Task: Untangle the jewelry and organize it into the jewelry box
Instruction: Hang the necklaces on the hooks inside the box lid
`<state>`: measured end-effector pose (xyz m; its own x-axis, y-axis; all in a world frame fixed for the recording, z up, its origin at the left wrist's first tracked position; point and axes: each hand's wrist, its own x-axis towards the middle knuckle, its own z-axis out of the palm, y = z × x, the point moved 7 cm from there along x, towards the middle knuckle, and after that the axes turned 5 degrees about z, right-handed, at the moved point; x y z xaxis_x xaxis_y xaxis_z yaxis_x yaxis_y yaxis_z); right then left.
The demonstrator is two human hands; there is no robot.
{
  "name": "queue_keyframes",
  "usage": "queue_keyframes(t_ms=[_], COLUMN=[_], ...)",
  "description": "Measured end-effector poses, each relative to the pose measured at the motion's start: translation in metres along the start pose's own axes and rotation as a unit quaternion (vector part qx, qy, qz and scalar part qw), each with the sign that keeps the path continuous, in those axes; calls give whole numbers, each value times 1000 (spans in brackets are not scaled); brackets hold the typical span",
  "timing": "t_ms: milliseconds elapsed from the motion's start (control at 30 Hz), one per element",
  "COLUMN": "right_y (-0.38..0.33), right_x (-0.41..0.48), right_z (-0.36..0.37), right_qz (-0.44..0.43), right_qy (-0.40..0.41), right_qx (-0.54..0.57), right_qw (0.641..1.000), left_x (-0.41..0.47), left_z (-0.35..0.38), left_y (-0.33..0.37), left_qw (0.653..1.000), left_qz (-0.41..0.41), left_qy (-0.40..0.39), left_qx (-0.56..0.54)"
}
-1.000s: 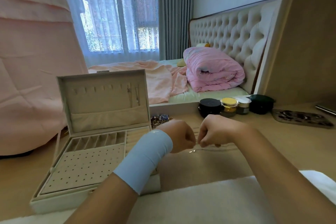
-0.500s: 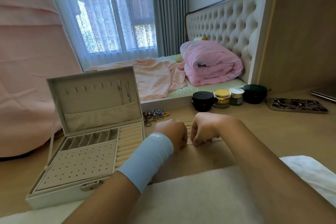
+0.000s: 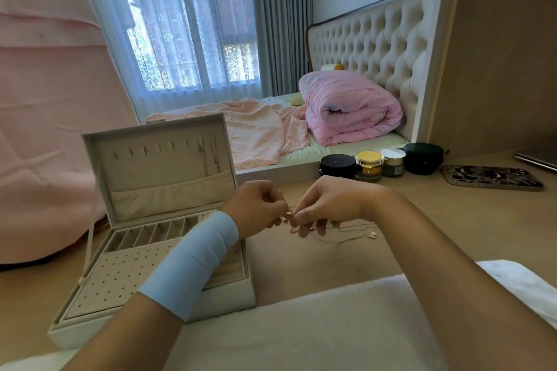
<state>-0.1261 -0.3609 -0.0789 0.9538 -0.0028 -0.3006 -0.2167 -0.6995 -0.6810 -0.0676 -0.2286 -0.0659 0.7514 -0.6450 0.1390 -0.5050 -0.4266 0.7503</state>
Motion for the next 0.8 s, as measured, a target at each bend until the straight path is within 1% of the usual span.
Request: queue_keyframes(t_ms=[67, 133, 267, 333, 533, 633, 800], right_y=[-11, -22, -39, -47, -69, -87, -136], right_x=[-5, -8, -12, -12, -9, -12, -14], right_z=[0, 0, 5, 9, 24, 21, 12], right_qz=[-29, -53, -85, -97, -125, -139, -188], right_qy=[-2, 2, 8, 8, 41, 70, 109], right_qx=[32, 50, 86, 115, 179, 227, 230], right_qw=[999, 997, 993, 989, 975, 961, 949], left_x=[-5, -8, -12, -14, -25, -27, -30], left_z=[-9, -20, -39, -51, -93, -114, -146], left_y=[-1, -2, 0, 4, 14, 18, 16], left_qw=[998, 996, 992, 991, 990, 983, 970], left_qz=[-12, -7, 26, 51, 121, 159, 187], left_qy=[2, -6, -45, -50, -12, 22, 89], left_qx=[-64, -94, -114, -110, -69, -93, -124])
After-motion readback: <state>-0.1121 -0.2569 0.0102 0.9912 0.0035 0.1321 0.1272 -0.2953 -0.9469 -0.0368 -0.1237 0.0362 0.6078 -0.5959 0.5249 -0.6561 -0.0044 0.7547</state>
